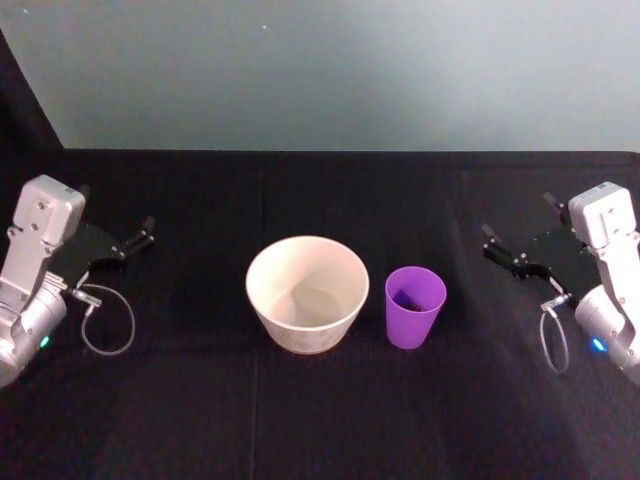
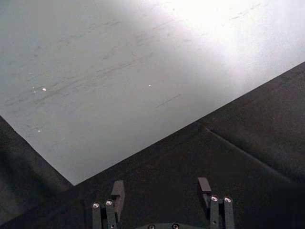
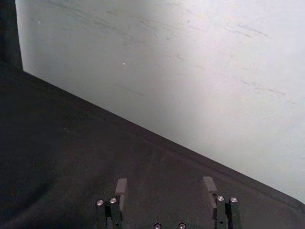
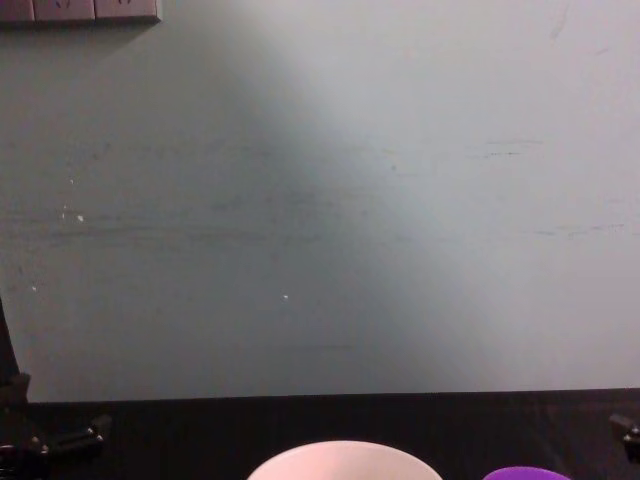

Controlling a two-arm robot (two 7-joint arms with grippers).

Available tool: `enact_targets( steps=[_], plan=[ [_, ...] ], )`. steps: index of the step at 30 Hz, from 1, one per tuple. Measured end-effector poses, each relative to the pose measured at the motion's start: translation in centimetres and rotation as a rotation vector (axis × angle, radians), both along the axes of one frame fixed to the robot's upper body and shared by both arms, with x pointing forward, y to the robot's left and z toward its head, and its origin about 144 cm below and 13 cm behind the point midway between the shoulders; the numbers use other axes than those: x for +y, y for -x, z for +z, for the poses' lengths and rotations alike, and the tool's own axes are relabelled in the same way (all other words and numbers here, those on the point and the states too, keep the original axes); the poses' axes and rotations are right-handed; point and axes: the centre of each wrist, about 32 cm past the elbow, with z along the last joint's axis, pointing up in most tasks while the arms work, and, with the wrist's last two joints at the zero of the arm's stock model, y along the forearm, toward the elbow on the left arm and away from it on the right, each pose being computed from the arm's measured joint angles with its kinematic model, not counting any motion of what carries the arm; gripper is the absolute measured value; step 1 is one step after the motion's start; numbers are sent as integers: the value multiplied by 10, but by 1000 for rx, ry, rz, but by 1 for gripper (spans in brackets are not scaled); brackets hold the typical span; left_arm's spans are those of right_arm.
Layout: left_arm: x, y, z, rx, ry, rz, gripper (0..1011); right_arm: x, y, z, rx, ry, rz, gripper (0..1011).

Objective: Pick up the cup and pour the mung beans from the cup into the bowl.

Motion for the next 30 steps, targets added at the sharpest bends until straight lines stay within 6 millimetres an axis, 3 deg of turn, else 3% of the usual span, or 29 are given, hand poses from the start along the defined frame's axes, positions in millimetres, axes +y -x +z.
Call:
enact_targets(
  steps=[17,30],
  plan=[
    [0,0,0,0,0,0,1000,0,5,-1,1,-2,3,1003],
    [0,0,0,0,0,0,1000,1,46,-4,70,12,57,1003]
  ],
)
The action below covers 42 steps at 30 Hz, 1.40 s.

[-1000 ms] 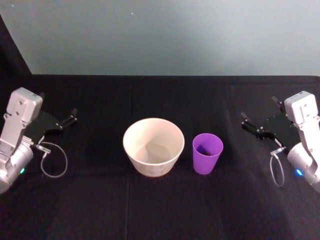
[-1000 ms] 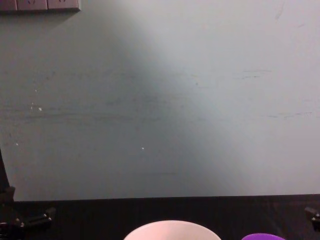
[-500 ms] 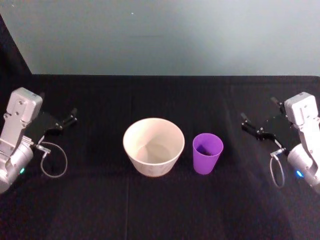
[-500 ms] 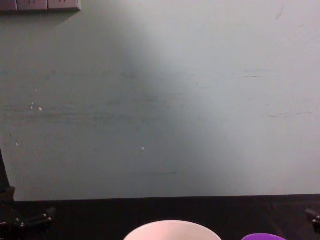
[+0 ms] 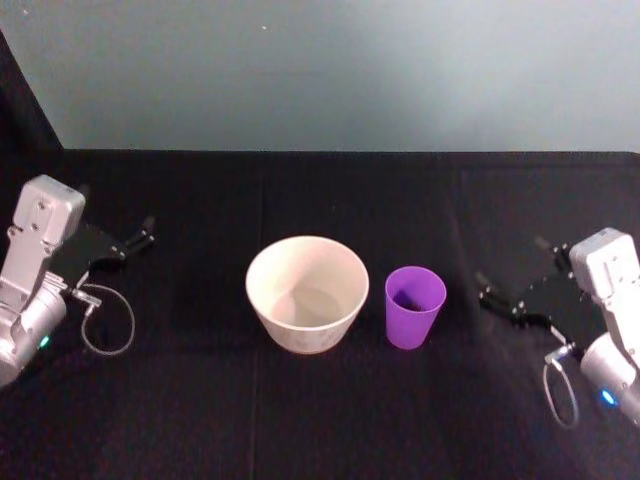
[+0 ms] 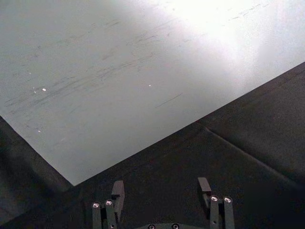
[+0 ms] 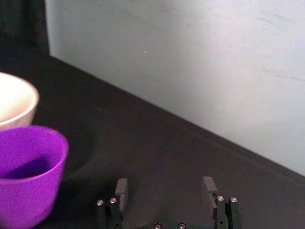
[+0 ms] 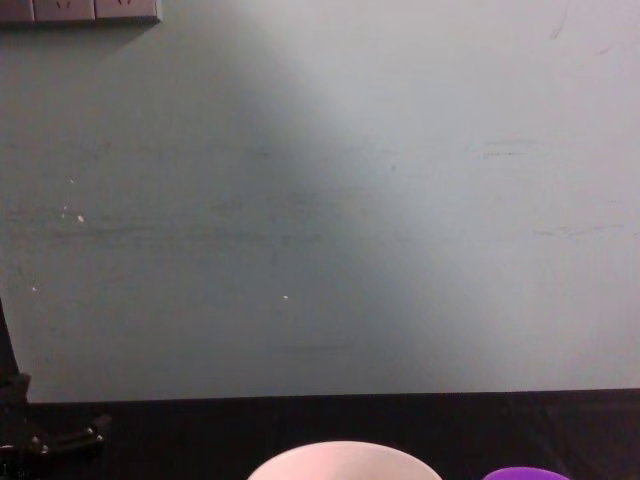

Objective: Pick up the cup and pour the mung beans from the cup into the bowl.

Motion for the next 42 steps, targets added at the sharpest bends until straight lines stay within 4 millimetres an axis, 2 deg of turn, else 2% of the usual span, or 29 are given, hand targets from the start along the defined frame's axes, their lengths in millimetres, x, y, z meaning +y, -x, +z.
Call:
enact_targets(
  steps=[9,18,42],
  plan=[
    [0,0,0,0,0,0,1000,8,19,3,75,-18,98,1003],
    [0,0,0,0,0,0,1000,22,25,0,129,-45,190,1003],
    [0,0,0,0,0,0,1000,50,7,-20,140,-244,241,1003]
  ],
)
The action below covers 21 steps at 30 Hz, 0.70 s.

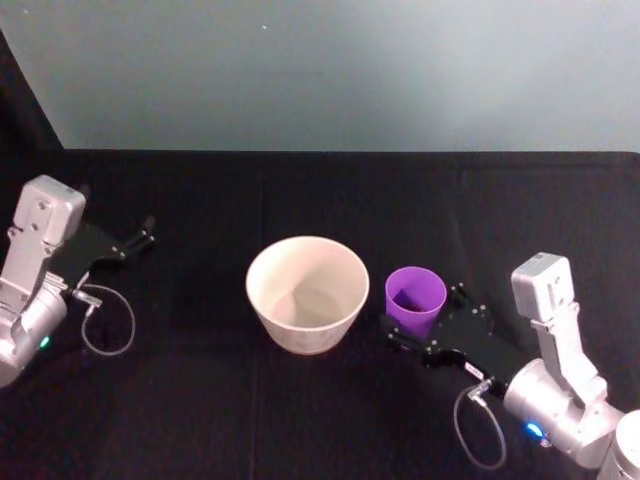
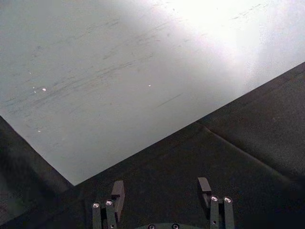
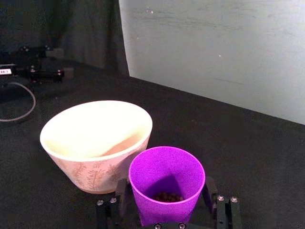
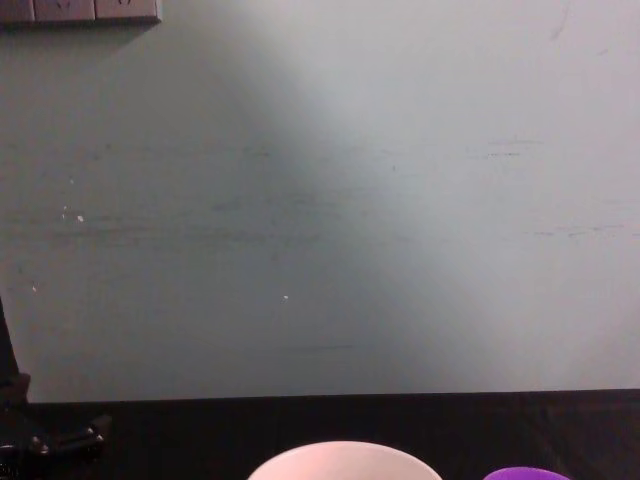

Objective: Pick up the cup and pour the mung beans from the cup into the bowl.

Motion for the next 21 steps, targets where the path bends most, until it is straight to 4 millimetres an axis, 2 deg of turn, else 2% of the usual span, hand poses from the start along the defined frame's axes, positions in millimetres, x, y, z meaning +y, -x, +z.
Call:
enact_targets(
  steps=[21],
  plan=[
    [0,0,0,0,0,0,1000,7,-4,-12,-20,-17,-26,1003]
  ],
)
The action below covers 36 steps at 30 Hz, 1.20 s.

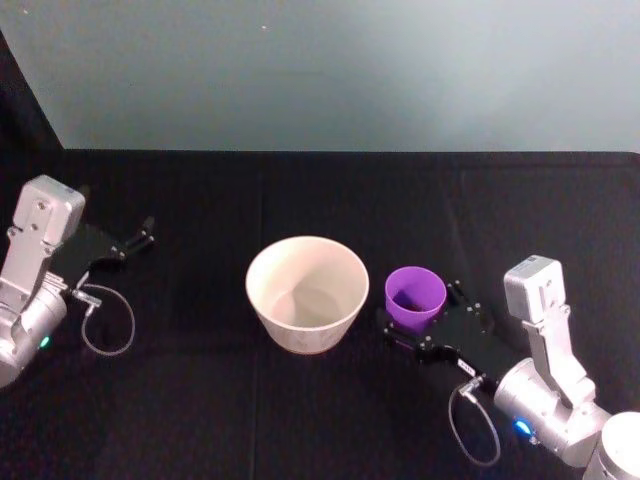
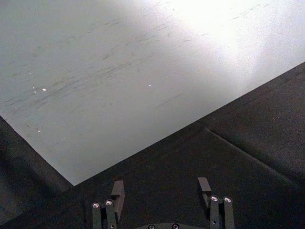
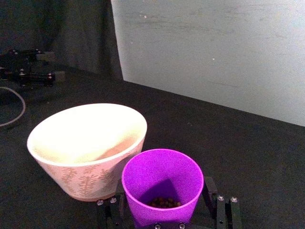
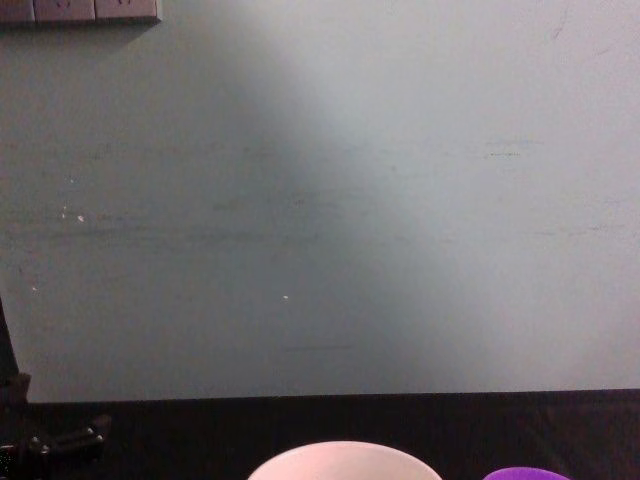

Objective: Pick up the cup and pour the mung beans from the cup into the bowl.

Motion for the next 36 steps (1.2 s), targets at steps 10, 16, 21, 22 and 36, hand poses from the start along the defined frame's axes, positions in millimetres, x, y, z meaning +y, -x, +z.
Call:
enact_targets(
  steps=[10,16,21,22,36],
  plan=[
    [0,0,0,0,0,0,1000,1,-5,-2,-11,-17,-19,1003],
    [0,0,0,0,0,0,1000,3,-7,-2,-12,-28,-14,1003],
    [0,0,0,0,0,0,1000,3,-8,-2,-13,-34,-10,1003],
    [0,0,0,0,0,0,1000,4,-7,-2,-13,-35,-9,1003],
    [0,0,0,0,0,0,1000,4,-3,-2,-6,-22,2,980]
  ],
)
